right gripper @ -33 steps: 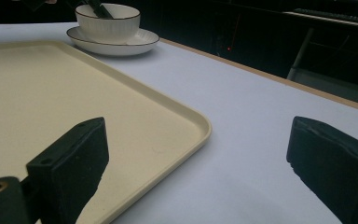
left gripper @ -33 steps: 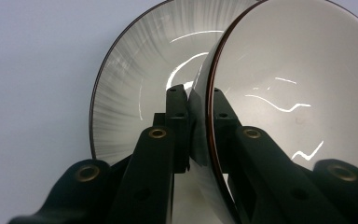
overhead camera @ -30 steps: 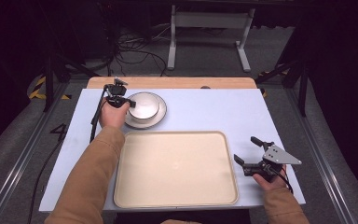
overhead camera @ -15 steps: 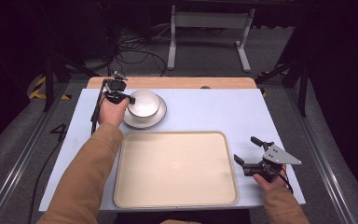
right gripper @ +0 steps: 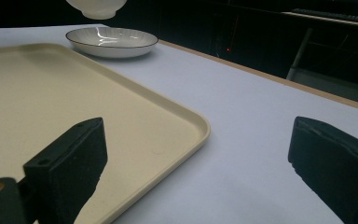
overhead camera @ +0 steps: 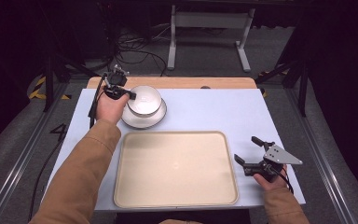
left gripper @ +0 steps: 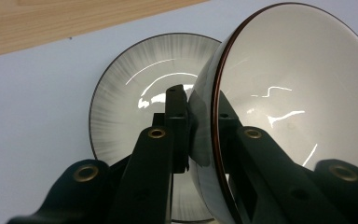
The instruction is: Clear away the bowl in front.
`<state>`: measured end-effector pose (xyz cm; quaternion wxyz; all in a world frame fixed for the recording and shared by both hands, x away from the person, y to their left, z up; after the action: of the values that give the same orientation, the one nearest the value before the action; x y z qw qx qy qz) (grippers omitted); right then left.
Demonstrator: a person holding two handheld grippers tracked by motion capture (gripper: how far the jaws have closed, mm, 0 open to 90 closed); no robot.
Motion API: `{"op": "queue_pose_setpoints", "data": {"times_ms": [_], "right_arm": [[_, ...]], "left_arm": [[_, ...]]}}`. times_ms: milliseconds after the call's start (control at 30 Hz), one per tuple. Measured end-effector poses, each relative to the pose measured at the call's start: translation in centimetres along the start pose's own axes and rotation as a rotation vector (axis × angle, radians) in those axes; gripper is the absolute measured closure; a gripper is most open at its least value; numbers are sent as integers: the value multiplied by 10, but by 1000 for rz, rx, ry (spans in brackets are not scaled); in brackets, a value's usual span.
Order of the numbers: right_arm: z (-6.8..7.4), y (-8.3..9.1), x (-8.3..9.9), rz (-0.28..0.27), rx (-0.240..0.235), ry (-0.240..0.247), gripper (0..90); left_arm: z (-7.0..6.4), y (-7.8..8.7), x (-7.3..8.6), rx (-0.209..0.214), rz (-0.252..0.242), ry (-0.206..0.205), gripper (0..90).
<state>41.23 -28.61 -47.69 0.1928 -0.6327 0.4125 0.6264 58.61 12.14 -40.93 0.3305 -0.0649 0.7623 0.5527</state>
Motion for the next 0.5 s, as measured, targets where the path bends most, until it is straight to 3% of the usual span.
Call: {"op": "queue_pose_setpoints", "data": {"times_ms": [267,500], "right_arm": [[0,0,0,0,0,0,51],[0,0,0,-1,-1,-2,51]], "left_arm": [[-6,11,-3,-29,-1,-39,824],[-15,17,-2,-2,8,-65,824]]}}
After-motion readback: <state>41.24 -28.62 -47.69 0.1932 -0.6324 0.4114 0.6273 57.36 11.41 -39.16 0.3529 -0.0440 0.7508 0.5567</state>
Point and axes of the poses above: each handheld gripper's, and its own axes: y roughly backward along the jaws, x roughly out of its underside, z roughly to its left, the point moved 9 cm from there along -y, roughly forward along the jaws, and after that the axes turned 2 degrees about z, right-handed, at the moved point
